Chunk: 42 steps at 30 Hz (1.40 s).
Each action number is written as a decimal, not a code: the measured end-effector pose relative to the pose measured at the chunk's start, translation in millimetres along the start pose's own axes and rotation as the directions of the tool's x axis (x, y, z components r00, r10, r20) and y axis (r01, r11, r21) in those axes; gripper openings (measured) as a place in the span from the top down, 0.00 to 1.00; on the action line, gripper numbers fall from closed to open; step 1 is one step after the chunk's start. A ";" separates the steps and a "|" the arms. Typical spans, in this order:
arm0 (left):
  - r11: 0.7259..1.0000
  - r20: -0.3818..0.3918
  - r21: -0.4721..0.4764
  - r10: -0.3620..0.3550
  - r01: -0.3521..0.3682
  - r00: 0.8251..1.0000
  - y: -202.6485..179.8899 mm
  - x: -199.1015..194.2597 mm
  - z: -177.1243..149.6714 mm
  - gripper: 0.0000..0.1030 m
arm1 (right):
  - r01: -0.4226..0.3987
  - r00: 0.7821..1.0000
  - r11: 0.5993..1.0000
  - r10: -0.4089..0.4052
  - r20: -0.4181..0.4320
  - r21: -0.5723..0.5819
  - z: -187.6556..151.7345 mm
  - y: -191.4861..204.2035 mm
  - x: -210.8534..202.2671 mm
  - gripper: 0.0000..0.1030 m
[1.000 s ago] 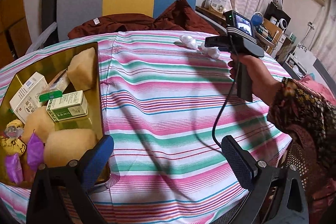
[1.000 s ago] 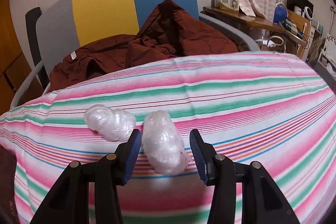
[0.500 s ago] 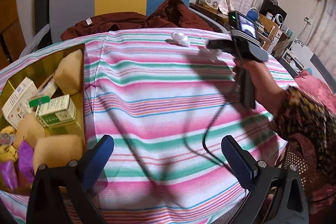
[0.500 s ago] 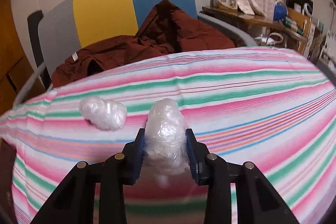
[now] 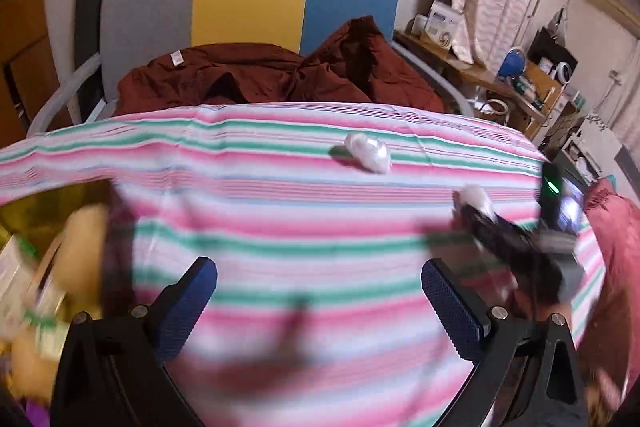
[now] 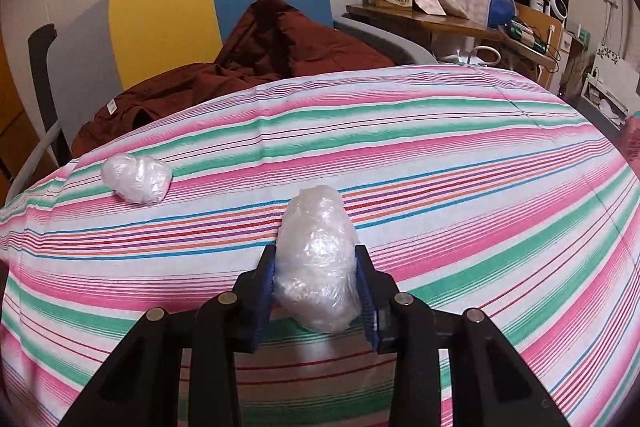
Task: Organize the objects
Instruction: 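Grasp the other plastic-wrapped bundle with the left tool while the right tool holds its bundle, then carry the plastic bundle over the tray with the left tool while the right holds its bundle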
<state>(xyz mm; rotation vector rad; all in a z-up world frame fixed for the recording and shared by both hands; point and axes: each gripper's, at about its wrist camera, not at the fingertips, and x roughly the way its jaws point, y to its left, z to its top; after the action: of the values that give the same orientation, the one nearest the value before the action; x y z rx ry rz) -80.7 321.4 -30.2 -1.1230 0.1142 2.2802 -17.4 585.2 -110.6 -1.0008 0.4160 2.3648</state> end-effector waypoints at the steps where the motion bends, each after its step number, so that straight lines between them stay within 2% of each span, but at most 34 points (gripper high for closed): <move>1: 1.000 -0.011 -0.006 0.001 -0.001 1.000 -3.4 12.8 9.0 0.00 | 0.004 1.000 1.000 -0.004 0.003 -0.001 -0.2 1.1 0.5 0.65; 5: 0.999 -0.033 0.010 0.047 -0.047 0.998 -19.4 58.3 36.7 0.00 | 0.014 1.000 1.000 -0.014 -0.002 0.009 -2.1 0.4 4.3 0.64; 10: 0.983 -0.040 0.147 0.114 -0.107 0.993 -49.9 108.3 59.0 0.00 | 0.029 1.000 1.000 -0.029 0.007 0.002 -4.5 2.3 3.9 0.64; 13: 0.966 -0.046 0.233 0.125 -0.111 0.991 -69.3 133.2 72.7 0.00 | 0.025 1.000 1.000 -0.025 0.011 0.008 -5.0 0.6 3.8 0.64; 16: 0.963 -0.037 0.234 0.148 -0.136 0.988 -76.5 151.7 87.3 0.00 | 0.020 1.000 1.000 -0.020 0.015 0.015 -6.1 -0.9 3.6 0.64; 19: 0.956 0.013 0.243 0.164 -0.163 0.986 -83.3 164.6 96.2 0.00 | 0.020 1.000 1.000 -0.020 0.018 0.018 -7.0 -0.4 3.4 0.64; 20: 0.950 0.024 0.260 0.174 -0.174 0.985 -86.6 167.9 96.1 0.02 | 0.019 1.000 1.000 -0.019 0.019 0.019 -6.8 -0.3 3.6 0.64; 22: 0.941 0.027 0.293 0.171 -0.171 0.985 -91.1 175.5 93.0 0.17 | 0.017 1.000 1.000 -0.018 0.021 0.022 -6.7 -0.8 3.5 0.64; 23: 0.937 0.019 0.307 0.170 -0.168 0.985 -92.5 180.3 89.8 0.31 | 0.016 1.000 1.000 -0.016 0.023 0.025 -6.6 -1.3 3.6 0.64; 24: 0.937 0.008 0.313 0.164 -0.159 0.986 -93.3 184.6 86.3 0.36 | 0.014 1.000 1.000 -0.015 0.024 0.027 -6.3 -2.3 4.0 0.64; 25: 0.939 0.019 0.309 0.154 -0.152 0.988 -92.5 185.4 81.8 0.37 | 0.011 1.000 0.999 -0.012 0.026 0.031 -6.4 -3.0 4.1 0.64; 28: 0.939 0.038 0.314 0.133 -0.138 0.990 -92.9 183.7 77.5 0.47 | 0.002 1.000 0.999 -0.003 0.030 0.041 -6.5 -4.7 4.1 0.64; 30: 0.942 0.059 0.309 0.117 -0.130 0.991 -92.5 178.2 76.5 0.60 | 0.002 1.000 0.999 -0.003 0.030 0.041 -6.3 -5.1 4.3 0.64; 38: 0.971 0.133 0.211 0.083 -0.110 0.988 -71.8 141.8 53.9 0.60 | 0.035 0.999 0.999 -0.036 0.035 0.021 -6.4 0.0 4.2 0.64; 42: 0.983 0.133 0.167 0.057 -0.080 0.989 -58.7 123.2 39.3 0.61 | 0.051 0.998 0.999 -0.052 0.037 0.014 -5.5 1.2 4.5 0.64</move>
<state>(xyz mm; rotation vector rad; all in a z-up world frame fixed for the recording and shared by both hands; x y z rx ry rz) -134.5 440.0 -86.9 -0.8953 0.2980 2.3453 -17.6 583.3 -117.6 -0.9487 0.3870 2.3278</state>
